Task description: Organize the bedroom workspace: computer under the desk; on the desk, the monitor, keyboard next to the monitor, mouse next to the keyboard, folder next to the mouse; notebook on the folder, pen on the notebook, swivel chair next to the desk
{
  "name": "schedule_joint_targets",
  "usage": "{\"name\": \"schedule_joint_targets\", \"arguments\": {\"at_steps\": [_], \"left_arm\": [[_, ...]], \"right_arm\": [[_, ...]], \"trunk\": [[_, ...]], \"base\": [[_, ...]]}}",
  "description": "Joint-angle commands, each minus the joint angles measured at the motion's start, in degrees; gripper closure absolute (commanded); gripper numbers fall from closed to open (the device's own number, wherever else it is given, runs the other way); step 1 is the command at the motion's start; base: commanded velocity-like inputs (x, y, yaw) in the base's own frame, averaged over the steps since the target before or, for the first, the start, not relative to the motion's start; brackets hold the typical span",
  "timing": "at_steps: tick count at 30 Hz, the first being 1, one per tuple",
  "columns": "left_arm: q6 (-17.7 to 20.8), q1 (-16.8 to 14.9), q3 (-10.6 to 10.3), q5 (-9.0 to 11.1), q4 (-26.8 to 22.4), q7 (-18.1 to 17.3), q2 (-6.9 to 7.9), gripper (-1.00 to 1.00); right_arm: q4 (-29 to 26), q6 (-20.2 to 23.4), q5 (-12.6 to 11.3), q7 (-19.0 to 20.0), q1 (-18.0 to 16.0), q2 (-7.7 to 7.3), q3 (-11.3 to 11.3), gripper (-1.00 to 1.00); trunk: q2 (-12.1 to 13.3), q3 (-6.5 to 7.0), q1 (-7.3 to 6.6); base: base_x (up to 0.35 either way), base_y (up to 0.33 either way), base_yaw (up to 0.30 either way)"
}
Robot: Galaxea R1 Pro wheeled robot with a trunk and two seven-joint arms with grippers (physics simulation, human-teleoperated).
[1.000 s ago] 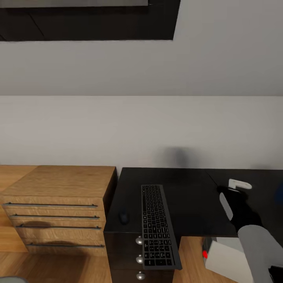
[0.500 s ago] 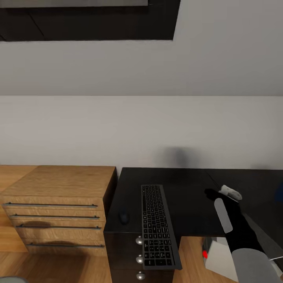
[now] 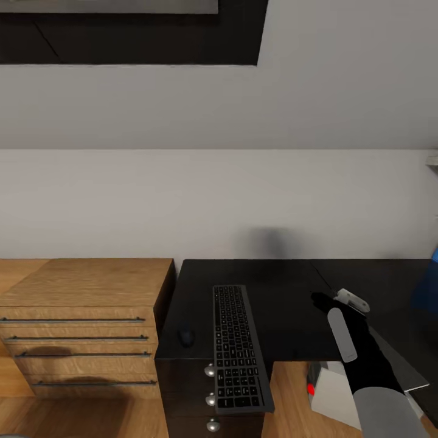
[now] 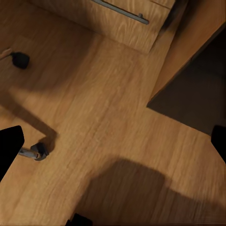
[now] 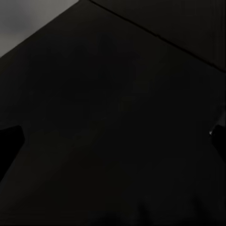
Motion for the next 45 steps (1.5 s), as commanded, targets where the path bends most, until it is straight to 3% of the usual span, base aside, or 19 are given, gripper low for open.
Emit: {"name": "schedule_joint_targets", "arguments": {"at_steps": [1,23,34,45], "left_arm": [[-0.45,-0.02,-0.26,0.61,-0.08,0.3,0.08,-1.0],[-0.5,-0.02,-0.26,0.6,-0.03,0.3,0.1,-1.0],[-0.5,-0.02,-0.26,0.6,-0.03,0.3,0.08,-1.0],[-0.5,-0.02,-0.26,0.6,-0.03,0.3,0.08,-1.0]], "right_arm": [[-0.06,0.13,-0.56,-0.43,-0.02,0.01,0.04,-1.0],[1.06,-0.16,-0.66,-0.17,0.07,0.25,0.16,-1.0],[2.65,-1.04,-0.73,-0.16,0.07,0.33,0.21,-1.0],[4.14,-1.89,-0.71,0.06,0.07,1.72,0.21,-1.0]], "trunk": [[-0.04,-0.03,-0.01],[-0.04,0.01,-0.01],[-0.04,0.01,-0.01],[-0.04,0.26,-0.01]], "base": [[-0.186,0.0,-0.102],[-0.291,0.07,-0.01],[-0.058,0.055,-0.002],[-0.005,0.005,-0.157]]}}
